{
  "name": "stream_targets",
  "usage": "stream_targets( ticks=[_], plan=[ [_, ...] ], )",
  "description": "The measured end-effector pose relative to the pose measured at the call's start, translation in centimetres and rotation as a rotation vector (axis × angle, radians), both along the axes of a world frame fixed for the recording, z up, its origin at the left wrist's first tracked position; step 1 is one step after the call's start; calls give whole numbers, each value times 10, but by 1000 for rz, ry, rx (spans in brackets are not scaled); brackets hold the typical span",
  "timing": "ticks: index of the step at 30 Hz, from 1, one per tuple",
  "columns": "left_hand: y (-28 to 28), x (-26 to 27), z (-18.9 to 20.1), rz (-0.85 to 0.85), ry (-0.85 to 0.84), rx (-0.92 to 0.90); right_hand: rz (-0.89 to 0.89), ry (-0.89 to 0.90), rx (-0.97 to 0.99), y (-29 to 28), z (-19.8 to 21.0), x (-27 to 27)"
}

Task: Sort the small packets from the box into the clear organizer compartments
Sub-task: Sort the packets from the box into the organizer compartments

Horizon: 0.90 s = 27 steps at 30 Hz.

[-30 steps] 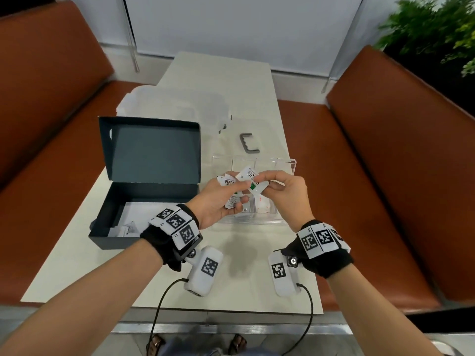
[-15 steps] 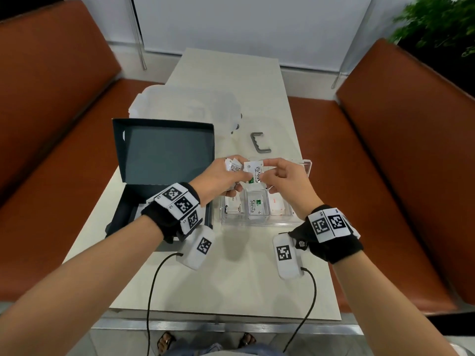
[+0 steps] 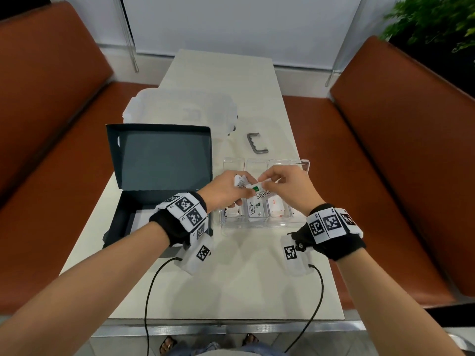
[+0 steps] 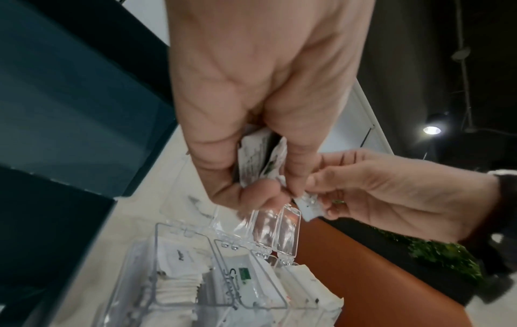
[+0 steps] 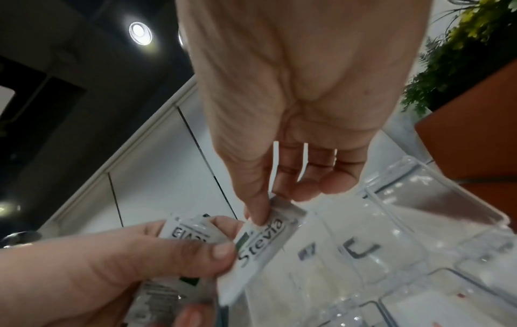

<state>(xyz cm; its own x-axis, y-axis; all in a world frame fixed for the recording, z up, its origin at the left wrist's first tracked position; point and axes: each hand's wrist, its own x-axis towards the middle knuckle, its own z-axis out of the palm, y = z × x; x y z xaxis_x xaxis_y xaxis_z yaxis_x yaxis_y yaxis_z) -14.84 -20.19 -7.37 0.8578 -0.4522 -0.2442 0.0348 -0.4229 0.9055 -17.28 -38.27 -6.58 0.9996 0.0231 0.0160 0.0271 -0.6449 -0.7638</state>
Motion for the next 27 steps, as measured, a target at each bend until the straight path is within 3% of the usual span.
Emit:
stream_targets(
  ticks=[6,11,27],
  plan=[
    [7,8,-6,135,2,-47,-265,186,234,-7,-23,-1],
    [14,7,-9,194,84,-103,-268,303,329,6,-41,-3],
    [18,3,-3,237,165,-199,-292,419,65,11,-57,2]
  ],
)
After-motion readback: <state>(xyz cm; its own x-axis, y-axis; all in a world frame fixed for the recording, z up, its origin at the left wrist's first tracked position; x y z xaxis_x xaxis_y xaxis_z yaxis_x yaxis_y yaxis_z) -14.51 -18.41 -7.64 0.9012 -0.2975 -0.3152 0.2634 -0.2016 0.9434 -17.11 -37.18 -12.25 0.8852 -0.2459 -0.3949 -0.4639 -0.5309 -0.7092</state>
